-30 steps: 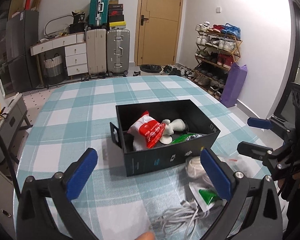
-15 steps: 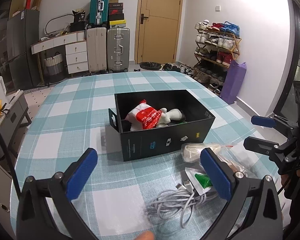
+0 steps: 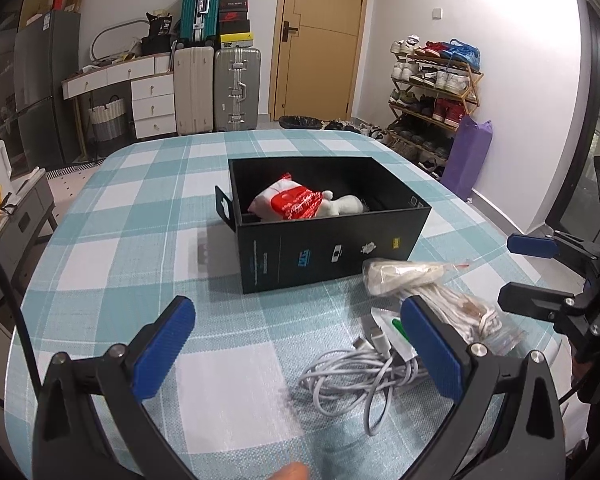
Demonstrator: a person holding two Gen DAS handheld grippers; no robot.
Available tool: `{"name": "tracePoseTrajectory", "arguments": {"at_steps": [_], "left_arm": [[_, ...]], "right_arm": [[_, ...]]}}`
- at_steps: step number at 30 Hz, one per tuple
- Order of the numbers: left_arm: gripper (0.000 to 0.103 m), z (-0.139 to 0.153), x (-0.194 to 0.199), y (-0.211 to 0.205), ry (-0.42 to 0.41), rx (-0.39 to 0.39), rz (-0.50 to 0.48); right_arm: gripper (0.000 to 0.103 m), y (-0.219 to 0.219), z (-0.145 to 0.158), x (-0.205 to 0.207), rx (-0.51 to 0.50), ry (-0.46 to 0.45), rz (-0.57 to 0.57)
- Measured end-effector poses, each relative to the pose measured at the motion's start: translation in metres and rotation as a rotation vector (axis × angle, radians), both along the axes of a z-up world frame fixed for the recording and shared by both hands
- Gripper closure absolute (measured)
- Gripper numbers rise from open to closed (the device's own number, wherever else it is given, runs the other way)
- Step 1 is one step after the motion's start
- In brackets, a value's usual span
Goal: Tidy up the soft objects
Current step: 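Withdraw both tools from the box toward the rope bag and cables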
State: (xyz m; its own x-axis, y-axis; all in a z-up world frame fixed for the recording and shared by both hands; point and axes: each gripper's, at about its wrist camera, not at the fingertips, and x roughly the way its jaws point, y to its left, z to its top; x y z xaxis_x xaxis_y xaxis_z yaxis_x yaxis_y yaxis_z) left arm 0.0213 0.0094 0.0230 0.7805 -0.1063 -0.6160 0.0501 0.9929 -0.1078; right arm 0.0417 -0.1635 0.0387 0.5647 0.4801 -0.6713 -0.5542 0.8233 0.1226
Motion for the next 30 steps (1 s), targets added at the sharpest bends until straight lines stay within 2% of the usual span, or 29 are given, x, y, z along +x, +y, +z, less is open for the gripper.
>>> {"name": "tracePoseTrajectory", "arguments": {"at_steps": [15,20,30], "left_arm": [[0.000,-0.016,-0.004,0.005,0.021,-0.010,-0.001],[0.000,-0.019,-0.004,0.008,0.023,-0.019,-0.001],[0.000,-0.023,-0.002,0.009,0.039,-0.020,-0.002]], "right_arm": [[0.001,0.034,-0.015,-0.003,0.021,0.085,0.046],[0.001,0.044,-0.023,0.004,-0.021,0.120,0.004],[0.001,0.017,-0.040,0.016,-0.047,0.185,-0.073]]}}
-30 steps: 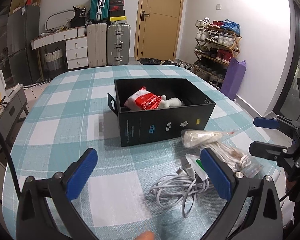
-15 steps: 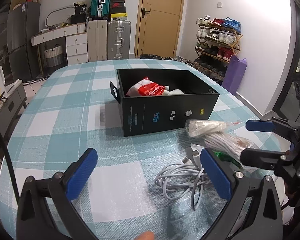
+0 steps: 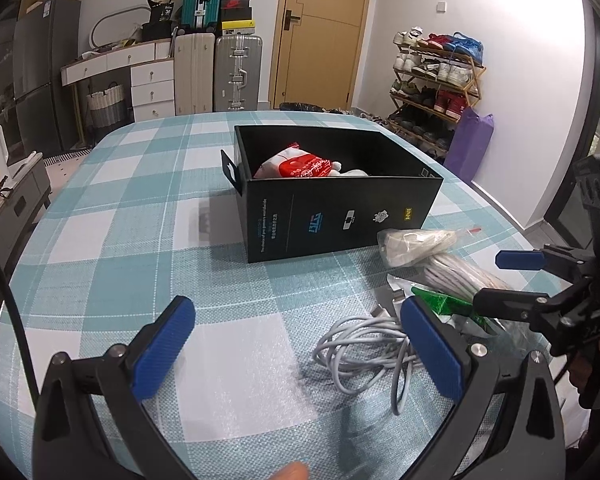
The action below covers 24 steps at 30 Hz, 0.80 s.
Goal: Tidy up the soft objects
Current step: 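Withdraw both tools from the box toward the rope bag and cables, then lower the right tool onto the white rope zip bag and close it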
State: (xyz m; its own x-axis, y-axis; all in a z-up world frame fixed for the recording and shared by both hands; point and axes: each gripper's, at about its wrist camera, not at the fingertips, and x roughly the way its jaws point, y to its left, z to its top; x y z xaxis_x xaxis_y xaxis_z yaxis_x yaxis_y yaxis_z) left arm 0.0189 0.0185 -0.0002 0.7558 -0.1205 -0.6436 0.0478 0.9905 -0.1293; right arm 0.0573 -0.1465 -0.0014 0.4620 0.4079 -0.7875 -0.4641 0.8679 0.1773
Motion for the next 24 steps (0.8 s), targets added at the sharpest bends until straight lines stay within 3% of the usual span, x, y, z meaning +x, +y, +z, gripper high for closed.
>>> {"name": "tracePoseTrajectory", "arguments": {"at_steps": [6,8,10,17,24], "left_arm": [[0.000,-0.001,0.000,-0.001,0.008,0.004,-0.002],[0.000,-0.001,0.000,-0.002,0.010,0.006,-0.004],[0.000,-0.001,0.000,-0.003,0.010,0.009,-0.007],[0.000,-0.001,0.000,-0.006,0.020,0.008,-0.023],[0.000,0.000,-0.001,-0.013,0.045,-0.019,-0.069]], "right_arm": [[0.002,-0.008,-0.006,0.005,0.024,0.007,-0.005],[0.007,-0.010,-0.007,0.005,0.028,0.009,-0.005],[0.022,-0.011,-0.010,0.007,0.047,0.031,0.001],[0.032,-0.012,-0.017,0.010,0.109,0.058,0.017],[0.051,-0.009,-0.017,0.006,0.134,0.053,0.052]]}}
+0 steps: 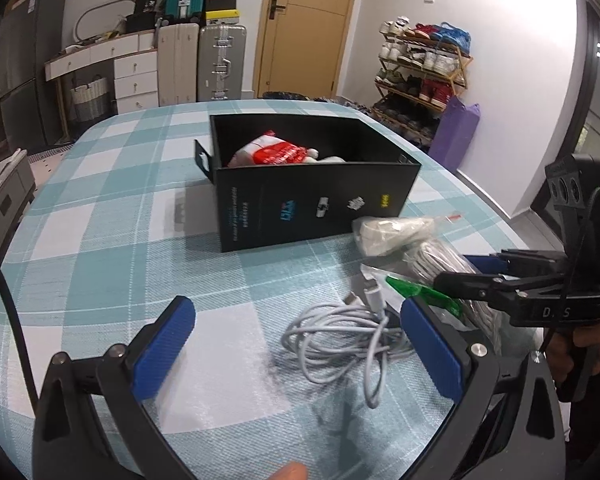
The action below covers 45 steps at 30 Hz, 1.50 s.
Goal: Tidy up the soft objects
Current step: 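Lower the right tool onto the white rope zip bag and close it, then grasp the white cable with the left tool while the right tool holds the rope bag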
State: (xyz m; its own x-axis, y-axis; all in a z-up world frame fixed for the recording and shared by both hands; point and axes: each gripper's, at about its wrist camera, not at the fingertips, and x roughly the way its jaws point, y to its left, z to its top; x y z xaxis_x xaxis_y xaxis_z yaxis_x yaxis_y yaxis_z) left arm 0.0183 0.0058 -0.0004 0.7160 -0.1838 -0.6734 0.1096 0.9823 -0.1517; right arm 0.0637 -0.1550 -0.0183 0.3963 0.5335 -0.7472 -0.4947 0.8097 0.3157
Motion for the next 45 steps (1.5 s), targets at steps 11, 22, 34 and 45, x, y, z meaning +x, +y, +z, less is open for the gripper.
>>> {"name": "tracePoseTrajectory", "arguments": {"at_steps": [11,22,34,45], "left_arm": [[0.000,-0.012,0.004,-0.023,0.070,0.068,-0.071],[0.000,-0.016,0.009,-0.027,0.101,0.068,-0.090],[0.000,-0.017,0.008,-0.039,0.103,0.136,-0.134],[0.016,-0.013,0.008,-0.048,0.067,0.154,-0.177]], "right_arm": [[0.058,0.006,0.000,-0.004,-0.007,-0.027,0.021],[0.059,0.005,0.000,-0.005,-0.004,-0.028,0.026],[0.059,0.006,0.000,-0.005,-0.002,-0.027,0.025],[0.059,0.008,0.000,-0.004,-0.005,-0.023,0.031]]}}
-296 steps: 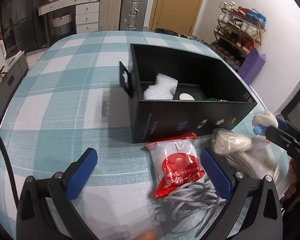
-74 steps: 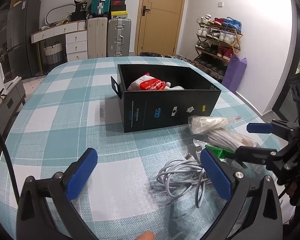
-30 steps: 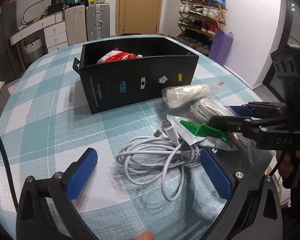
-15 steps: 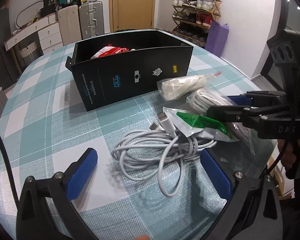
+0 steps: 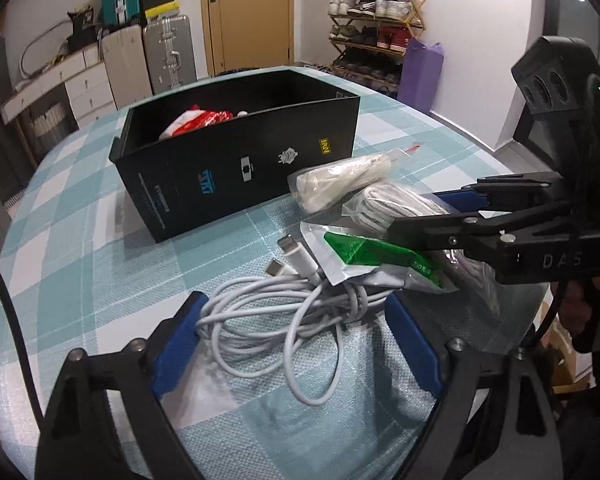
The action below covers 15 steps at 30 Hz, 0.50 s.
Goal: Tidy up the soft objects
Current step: 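Grasp the white cable with the left tool while the right tool holds the rope bag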
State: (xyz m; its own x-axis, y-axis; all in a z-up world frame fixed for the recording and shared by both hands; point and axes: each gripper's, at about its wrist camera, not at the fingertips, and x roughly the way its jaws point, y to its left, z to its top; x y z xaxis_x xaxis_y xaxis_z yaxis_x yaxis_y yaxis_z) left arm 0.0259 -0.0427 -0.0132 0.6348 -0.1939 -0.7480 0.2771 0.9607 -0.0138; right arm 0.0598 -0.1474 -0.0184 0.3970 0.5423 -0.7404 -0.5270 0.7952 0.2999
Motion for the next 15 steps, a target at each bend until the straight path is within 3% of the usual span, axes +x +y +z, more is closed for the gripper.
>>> {"name": "tracePoseTrajectory", "arguments": {"at_steps": [3,6,15], "left_arm": [[0.028,0.002,-0.002,0.007,-0.008,-0.011,-0.001],[0.029,0.002,-0.002,0.016,0.001,-0.052,0.001],[0.031,0.003,-0.008,0.024,-0.006,-0.079,0.023]], "right_arm": [[0.059,0.000,0.000,0.000,0.000,0.000,0.000],[0.059,-0.001,0.001,0.000,0.006,-0.003,-0.002],[0.059,-0.002,0.005,-0.001,0.010,-0.016,0.001]]}}
